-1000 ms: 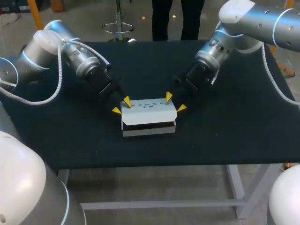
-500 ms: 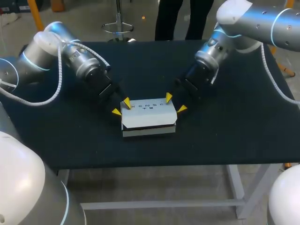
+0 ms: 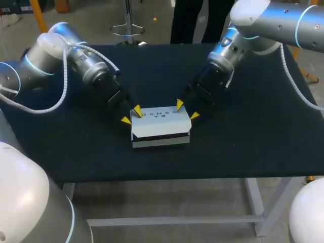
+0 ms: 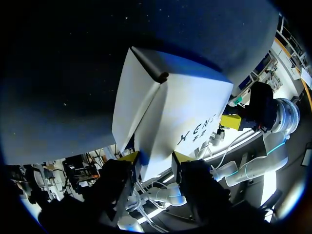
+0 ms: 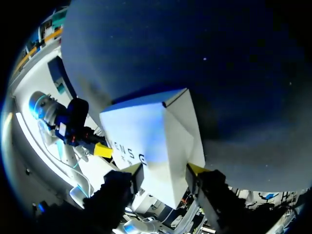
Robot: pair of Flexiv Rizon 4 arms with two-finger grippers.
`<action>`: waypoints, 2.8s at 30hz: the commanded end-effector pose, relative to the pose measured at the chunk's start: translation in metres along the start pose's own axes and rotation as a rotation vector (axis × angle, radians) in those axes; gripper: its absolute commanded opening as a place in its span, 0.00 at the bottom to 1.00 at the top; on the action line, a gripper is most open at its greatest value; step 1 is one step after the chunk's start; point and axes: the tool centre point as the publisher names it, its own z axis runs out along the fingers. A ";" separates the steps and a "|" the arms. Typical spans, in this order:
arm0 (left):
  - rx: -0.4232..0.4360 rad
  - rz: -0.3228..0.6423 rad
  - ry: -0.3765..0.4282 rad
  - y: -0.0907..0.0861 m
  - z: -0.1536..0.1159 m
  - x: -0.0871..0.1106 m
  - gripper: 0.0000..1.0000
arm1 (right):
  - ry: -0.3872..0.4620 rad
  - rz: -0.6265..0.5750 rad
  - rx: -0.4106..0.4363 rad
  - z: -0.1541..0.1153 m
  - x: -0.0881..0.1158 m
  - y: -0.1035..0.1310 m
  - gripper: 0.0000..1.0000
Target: Assemble the packaging by folding the flat box into shape, placing the metal phone stand inside, and closing the box properly
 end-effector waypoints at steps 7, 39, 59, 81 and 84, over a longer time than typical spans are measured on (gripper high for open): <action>-0.002 -0.004 -0.012 0.000 0.000 0.005 0.44 | 0.002 0.017 -0.068 0.004 0.006 -0.010 0.60; 0.024 -0.005 -0.012 0.010 -0.005 0.009 0.44 | 0.049 0.046 0.012 -0.004 0.013 -0.002 0.58; 0.030 -0.006 -0.014 0.013 -0.008 0.012 0.43 | 0.053 0.041 0.050 -0.009 0.020 0.000 0.58; 0.019 -0.037 0.001 0.016 -0.014 0.015 0.40 | 0.063 0.052 0.072 -0.013 0.025 0.000 0.56; 0.017 -0.042 0.002 0.016 -0.014 0.015 0.40 | 0.063 0.051 0.073 -0.014 0.026 -0.001 0.56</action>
